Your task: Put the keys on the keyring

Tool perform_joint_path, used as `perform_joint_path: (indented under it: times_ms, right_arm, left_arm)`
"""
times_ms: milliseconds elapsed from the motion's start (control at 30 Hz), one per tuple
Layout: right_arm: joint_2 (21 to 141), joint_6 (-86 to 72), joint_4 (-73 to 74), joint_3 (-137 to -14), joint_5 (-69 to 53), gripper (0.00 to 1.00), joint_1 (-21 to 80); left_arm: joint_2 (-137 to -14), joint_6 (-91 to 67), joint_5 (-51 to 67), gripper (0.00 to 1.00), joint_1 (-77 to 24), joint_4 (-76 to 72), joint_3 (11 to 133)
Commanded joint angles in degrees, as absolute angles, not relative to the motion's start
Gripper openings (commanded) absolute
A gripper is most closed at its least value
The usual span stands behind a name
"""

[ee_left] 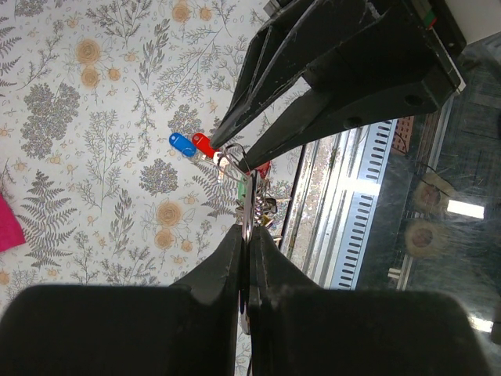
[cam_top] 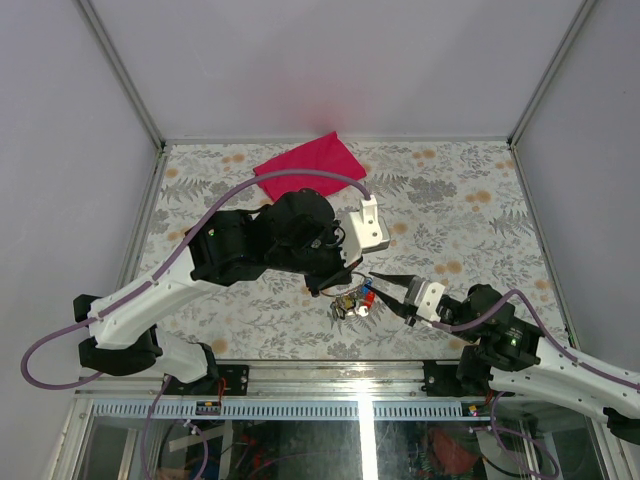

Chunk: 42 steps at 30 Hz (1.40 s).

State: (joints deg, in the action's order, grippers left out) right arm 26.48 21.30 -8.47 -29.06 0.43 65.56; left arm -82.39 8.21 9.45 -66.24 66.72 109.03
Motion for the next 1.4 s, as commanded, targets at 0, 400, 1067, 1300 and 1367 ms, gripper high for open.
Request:
perform_joint_path:
  times_ms: [0,400,1067,1300,1367]
  right_arm:
    - [26.25,21.70,-10.29,-30.06,0.38,0.34,65.53]
    - [26.82,21.51,-10.16,-30.60,-1.46,0.34,65.55]
    - [25.40,21.53,-9.77,-30.06,-0.49,0.34,65.48]
    - [26.39,20.49,-11.93,-28.58,-0.84,0.34,65.48]
    - [27.23,20.04,-13.13,-28.12,-1.35,0.34,65.48]
  left_arm:
    - [-82.35,7.81,9.75,0.00,-66.57,65.22,110.05]
    - [-82.88,7.65,9.56,0.00,-66.75,65.65,110.87]
    - [-83.41,7.72,9.26,0.00,-66.89,66.01,111.26]
    - [-83.55,7.59,9.28,0.00,-67.05,66.01,111.44]
    - [-83.51,7.52,9.21,0.00,-67.14,66.01,111.55]
